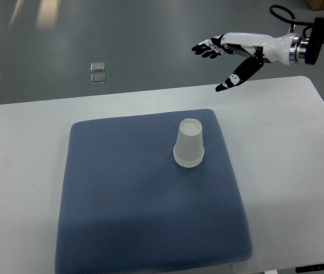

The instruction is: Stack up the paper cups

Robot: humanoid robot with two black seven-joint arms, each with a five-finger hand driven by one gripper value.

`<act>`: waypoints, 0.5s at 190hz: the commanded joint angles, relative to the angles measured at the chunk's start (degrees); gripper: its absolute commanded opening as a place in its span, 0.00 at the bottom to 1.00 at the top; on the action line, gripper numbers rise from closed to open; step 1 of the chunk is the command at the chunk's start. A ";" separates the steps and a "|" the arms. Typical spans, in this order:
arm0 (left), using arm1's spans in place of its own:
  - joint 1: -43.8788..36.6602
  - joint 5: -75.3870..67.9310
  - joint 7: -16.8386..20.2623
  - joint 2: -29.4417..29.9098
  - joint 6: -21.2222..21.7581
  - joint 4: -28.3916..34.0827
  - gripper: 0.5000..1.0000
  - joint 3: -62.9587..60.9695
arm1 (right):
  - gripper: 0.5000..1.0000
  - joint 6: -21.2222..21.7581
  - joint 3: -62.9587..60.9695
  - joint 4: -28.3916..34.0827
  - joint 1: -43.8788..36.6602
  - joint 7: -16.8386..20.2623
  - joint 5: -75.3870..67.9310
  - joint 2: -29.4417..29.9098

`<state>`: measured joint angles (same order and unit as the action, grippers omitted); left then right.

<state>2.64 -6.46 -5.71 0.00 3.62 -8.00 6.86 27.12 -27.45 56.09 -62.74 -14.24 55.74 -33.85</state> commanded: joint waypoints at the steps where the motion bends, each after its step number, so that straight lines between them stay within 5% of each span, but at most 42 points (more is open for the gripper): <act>1: 0.00 -0.04 0.00 0.00 -0.02 0.00 1.00 0.00 | 0.81 -7.09 -0.59 -2.30 4.12 0.79 -14.43 0.62; 52: 0.00 0.04 0.00 0.00 -0.02 0.00 1.00 0.00 | 0.81 -29.05 -0.85 -2.30 11.85 2.19 -38.95 7.30; 95: 0.00 -0.04 0.00 0.00 -0.02 0.00 1.00 0.00 | 0.81 -31.87 -4.90 -2.39 16.95 2.19 -44.14 11.26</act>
<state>2.64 -6.46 -5.71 0.00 3.62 -8.00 6.86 -4.20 -29.56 53.76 -48.31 -12.05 13.22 -24.14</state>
